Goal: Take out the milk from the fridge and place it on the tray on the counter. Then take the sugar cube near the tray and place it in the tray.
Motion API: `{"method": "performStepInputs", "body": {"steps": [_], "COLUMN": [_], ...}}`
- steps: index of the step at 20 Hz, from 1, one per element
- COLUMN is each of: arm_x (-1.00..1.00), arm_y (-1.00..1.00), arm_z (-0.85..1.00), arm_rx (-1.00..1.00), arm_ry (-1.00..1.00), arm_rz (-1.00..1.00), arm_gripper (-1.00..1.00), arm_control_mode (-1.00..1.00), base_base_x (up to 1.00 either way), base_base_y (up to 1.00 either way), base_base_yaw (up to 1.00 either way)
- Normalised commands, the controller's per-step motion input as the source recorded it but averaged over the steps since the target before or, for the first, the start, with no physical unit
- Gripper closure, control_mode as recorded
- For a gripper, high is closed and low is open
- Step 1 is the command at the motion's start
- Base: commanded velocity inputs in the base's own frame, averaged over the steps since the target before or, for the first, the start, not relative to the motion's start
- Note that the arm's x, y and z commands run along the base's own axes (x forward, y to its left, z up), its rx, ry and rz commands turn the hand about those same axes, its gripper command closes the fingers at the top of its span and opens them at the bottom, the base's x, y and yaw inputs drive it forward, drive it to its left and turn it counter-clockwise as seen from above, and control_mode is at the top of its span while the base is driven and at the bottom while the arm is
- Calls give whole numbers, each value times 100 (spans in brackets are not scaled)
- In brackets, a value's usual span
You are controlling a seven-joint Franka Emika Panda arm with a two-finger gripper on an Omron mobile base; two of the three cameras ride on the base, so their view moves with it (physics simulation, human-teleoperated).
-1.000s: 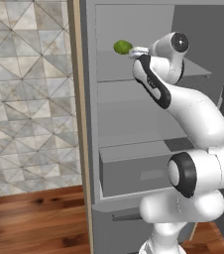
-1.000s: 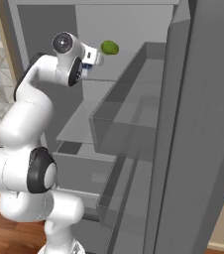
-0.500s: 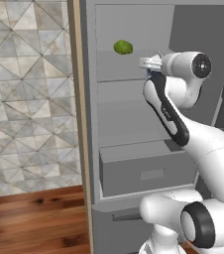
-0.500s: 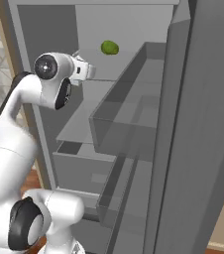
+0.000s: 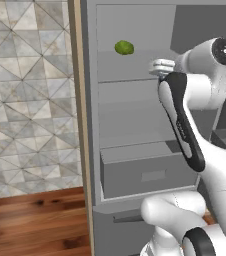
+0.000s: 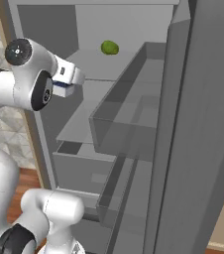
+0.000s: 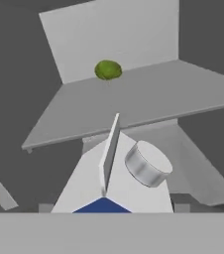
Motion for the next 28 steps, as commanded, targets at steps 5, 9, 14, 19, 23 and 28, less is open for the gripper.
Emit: {"method": "performStepInputs", "body": {"steps": [5,9,14,19,23,28], "arm_x": [-96,-55,-47,-28,-41,-30], "arm_y": [0,8,4,2,6,5], "arm_z": [-20,-57,-69,-29,-11,0], "arm_rx": [-2,-3,3,0,-1,-1], "arm_ry": [15,-3,7,-24,-27,-12], "arm_rz": [0,4,12,7,6,3], "arm_gripper": [100,100,100,100,100,100], "arm_control_mode": [-100,-100,-100,-100,-100,100], "base_base_x": [0,0,0,0,0,-33], "base_base_y": [0,0,0,0,0,7], "base_base_yaw": [0,0,0,0,0,3]}}
